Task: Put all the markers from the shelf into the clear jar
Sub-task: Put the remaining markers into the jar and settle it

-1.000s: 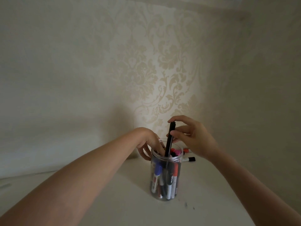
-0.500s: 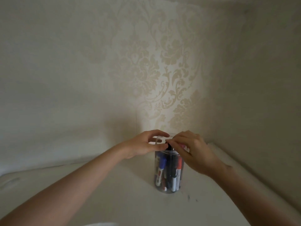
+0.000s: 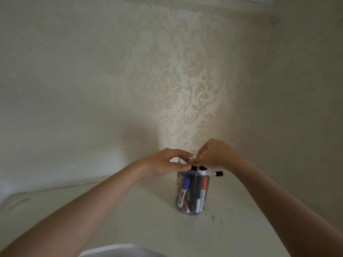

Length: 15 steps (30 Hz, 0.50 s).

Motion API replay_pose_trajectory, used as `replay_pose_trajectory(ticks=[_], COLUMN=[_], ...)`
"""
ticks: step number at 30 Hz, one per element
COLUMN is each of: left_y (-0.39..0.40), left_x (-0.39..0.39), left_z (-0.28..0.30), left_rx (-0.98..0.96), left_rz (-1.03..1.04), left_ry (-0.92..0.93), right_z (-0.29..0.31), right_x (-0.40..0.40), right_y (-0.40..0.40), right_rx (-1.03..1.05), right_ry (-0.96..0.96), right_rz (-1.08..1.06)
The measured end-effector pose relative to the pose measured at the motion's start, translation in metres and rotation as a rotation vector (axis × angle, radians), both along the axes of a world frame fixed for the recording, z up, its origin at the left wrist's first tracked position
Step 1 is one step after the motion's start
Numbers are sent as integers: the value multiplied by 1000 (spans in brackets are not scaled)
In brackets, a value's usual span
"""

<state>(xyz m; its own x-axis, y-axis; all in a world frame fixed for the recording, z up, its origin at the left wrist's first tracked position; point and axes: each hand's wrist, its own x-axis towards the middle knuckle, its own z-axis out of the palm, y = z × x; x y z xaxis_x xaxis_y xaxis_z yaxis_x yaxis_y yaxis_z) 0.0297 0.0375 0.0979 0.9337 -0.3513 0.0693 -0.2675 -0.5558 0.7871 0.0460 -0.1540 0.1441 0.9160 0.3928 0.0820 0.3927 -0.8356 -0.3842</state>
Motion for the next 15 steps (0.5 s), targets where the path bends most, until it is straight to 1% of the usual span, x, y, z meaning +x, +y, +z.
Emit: replay_pose_trajectory(ticks=[4, 6, 7, 12, 15], left_y=[-5, -7, -7, -9, -8], left_x=[-3, -4, -4, -6, -5], left_z=[4, 4, 3, 3, 2], left_rx=[86, 101, 96, 69, 30], left_rz=[32, 59, 68, 110, 130], left_ry=[-17, -31, -33, -40, -35], right_z=[-11, -19, -21, -15, -13], right_x=[3, 4, 4, 1, 0], right_y=[0, 0, 1, 11, 17], right_rx=[60, 108, 96, -167, -213], right_ry=[-77, -115, -139, -213, -194], right_rz=[-39, -73, -92, -166, -179])
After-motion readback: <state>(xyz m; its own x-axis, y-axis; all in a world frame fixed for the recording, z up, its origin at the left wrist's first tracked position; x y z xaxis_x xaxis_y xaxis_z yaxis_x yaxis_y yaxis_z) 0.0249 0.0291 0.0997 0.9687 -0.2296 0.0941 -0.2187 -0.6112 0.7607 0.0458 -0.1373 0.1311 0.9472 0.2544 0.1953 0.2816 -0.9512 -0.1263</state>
